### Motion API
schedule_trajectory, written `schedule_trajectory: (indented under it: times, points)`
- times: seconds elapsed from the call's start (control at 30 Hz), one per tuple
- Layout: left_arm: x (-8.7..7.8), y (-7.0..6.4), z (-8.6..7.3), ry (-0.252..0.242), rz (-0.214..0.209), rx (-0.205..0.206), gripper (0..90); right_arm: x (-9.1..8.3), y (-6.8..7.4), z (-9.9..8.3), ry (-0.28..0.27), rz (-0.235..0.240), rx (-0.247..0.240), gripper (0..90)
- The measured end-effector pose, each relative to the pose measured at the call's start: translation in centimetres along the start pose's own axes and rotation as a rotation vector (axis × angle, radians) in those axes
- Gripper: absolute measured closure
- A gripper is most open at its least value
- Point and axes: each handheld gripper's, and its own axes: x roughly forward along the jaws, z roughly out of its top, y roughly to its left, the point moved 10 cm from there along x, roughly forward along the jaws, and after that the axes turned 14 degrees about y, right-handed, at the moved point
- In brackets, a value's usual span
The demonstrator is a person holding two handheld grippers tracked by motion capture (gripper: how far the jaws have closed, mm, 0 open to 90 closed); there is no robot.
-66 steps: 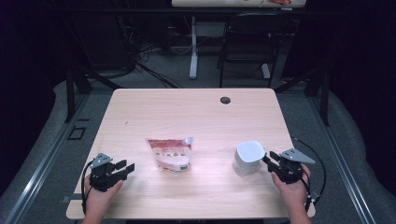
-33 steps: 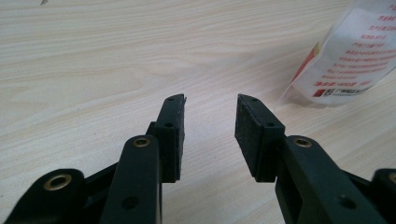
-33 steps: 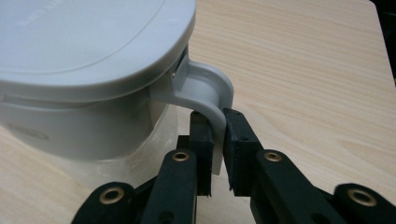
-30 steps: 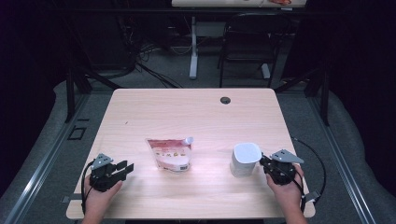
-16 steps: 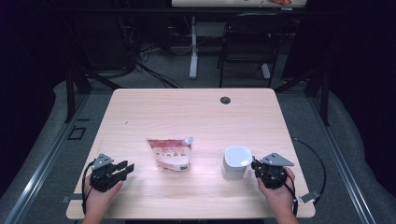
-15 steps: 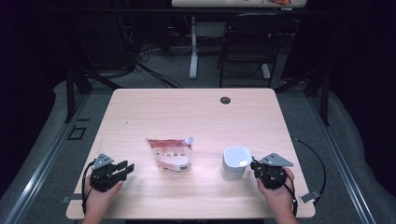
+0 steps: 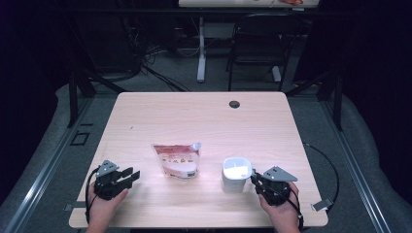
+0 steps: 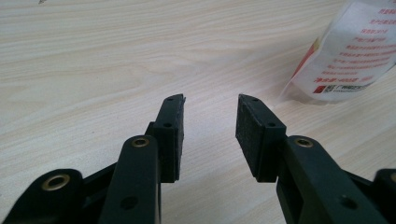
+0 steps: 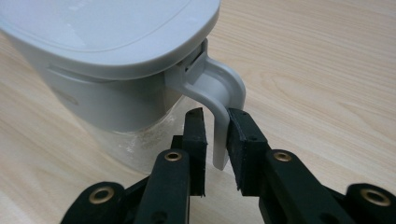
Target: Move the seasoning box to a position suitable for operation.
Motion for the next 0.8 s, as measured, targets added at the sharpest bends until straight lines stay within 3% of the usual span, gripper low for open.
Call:
schedule_trajectory:
  times: [0.3, 0.47, 0.63, 0.8]
  points:
    - [0.0, -0.1, -0.1, 0.012, -0.003, 0.007, 62.0, -0.7, 1.2, -0.3, -0.013, 0.043, -0.03, 76.0]
    - [-0.1, 0.0, 0.0, 0.008, -0.004, -0.001, 61.9, -2.0, 1.9, -0.1, -0.05, 0.066, -0.068, 73.4]
    - [-0.3, 0.0, 0.0, 0.007, -0.005, -0.004, 62.4, -2.7, 2.1, 0.0, -0.072, 0.096, -0.052, 72.0]
    - [-0.2, 0.1, 0.0, 0.003, -0.003, -0.01, 62.1, -3.8, 2.0, 0.7, -0.132, 0.105, -0.039, 68.6]
